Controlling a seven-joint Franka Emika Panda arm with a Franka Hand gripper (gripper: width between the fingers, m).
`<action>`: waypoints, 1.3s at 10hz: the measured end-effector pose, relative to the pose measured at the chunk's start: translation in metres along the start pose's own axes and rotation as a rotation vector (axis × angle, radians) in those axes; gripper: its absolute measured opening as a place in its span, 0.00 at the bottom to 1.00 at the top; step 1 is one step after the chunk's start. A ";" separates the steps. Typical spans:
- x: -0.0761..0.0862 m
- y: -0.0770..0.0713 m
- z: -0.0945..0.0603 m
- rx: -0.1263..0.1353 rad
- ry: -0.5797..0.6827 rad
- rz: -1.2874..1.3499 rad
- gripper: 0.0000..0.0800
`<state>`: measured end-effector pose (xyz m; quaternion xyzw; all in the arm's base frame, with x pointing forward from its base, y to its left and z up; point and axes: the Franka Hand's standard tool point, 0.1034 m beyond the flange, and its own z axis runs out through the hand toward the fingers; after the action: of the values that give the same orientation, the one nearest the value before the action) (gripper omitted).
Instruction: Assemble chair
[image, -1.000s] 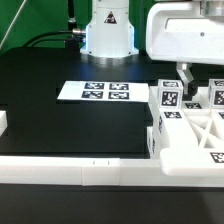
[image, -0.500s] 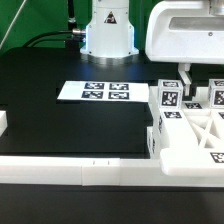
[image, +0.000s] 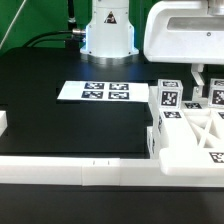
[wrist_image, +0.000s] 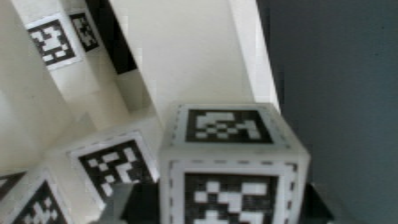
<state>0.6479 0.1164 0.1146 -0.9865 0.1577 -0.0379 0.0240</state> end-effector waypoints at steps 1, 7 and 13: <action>0.000 -0.001 0.000 0.002 0.000 0.078 0.36; -0.004 0.002 0.000 0.004 0.006 0.654 0.36; -0.004 0.009 0.001 0.016 -0.025 1.175 0.36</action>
Offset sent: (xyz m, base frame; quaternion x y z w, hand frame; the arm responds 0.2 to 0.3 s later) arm -0.0150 -0.0013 0.0006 -0.0121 0.0062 0.2540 0.9671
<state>0.6417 0.1092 0.1132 -0.7337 0.6776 -0.0076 0.0503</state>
